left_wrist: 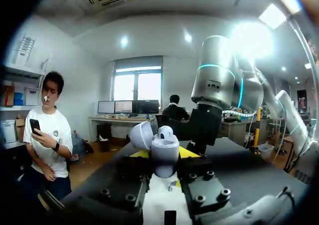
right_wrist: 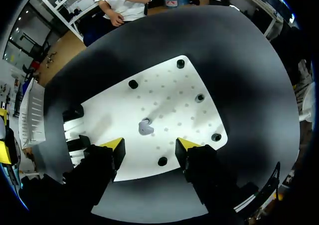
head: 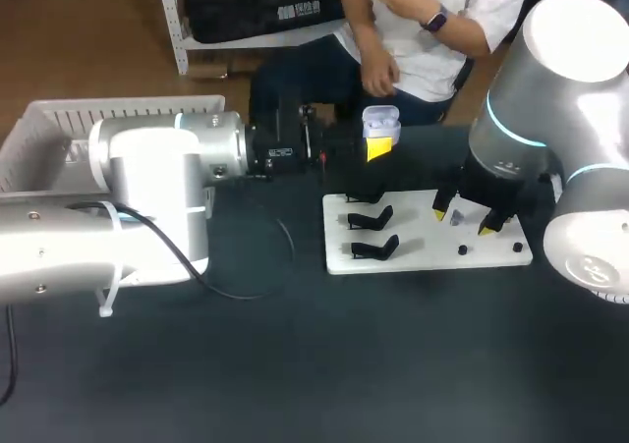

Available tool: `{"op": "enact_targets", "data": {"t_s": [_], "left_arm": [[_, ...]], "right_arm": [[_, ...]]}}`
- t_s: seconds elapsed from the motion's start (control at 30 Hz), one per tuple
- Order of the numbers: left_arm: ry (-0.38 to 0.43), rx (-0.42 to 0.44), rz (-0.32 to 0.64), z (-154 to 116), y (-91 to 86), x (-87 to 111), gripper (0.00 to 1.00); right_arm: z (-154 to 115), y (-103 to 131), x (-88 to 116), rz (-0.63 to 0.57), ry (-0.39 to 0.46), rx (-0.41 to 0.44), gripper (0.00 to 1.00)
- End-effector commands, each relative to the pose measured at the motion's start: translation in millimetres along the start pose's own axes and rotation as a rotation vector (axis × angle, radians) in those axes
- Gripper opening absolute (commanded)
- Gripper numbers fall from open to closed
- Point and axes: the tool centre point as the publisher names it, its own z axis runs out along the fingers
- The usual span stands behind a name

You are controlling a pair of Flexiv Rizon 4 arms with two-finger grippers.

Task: Pick up each earbud case from the left stands, insert the matching earbuds, close the lid, and place the case in the box.

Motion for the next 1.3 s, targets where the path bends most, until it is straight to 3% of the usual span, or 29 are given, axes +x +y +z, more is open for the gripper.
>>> {"op": "enact_targets", "data": {"t_s": [0.03, 0.13, 0.17, 0.9, 1.2, 1.3], "left_arm": [[-0.006, -0.008, 0.005, -0.1, -2.2, 1.2, 0.00], [-0.006, -0.008, 0.005, -0.1, -2.2, 1.2, 0.00], [-0.006, -0.008, 0.005, -0.1, -2.2, 1.2, 0.00], [-0.006, -0.008, 0.005, -0.1, -2.2, 1.2, 0.00], [-0.006, -0.008, 0.005, -0.1, -2.2, 1.2, 0.00], [-0.006, -0.008, 0.005, -0.1, -2.2, 1.2, 0.00]], "right_arm": [[7.0, -0.4, 0.1, -0.004, -0.017, -0.011, 0.58], [8.9, 0.5, -0.6, -0.005, -0.017, -0.018, 0.53], [10.1, 0.9, -0.6, -0.009, -0.015, -0.017, 0.47], [14.7, 2.3, -7.3, -0.026, -0.025, -0.020, 0.43], [17.0, 2.1, -6.7, -0.028, -0.023, -0.015, 0.27], [18.7, 2.6, -8.0, -0.032, -0.026, -0.012, 0.28]]}}
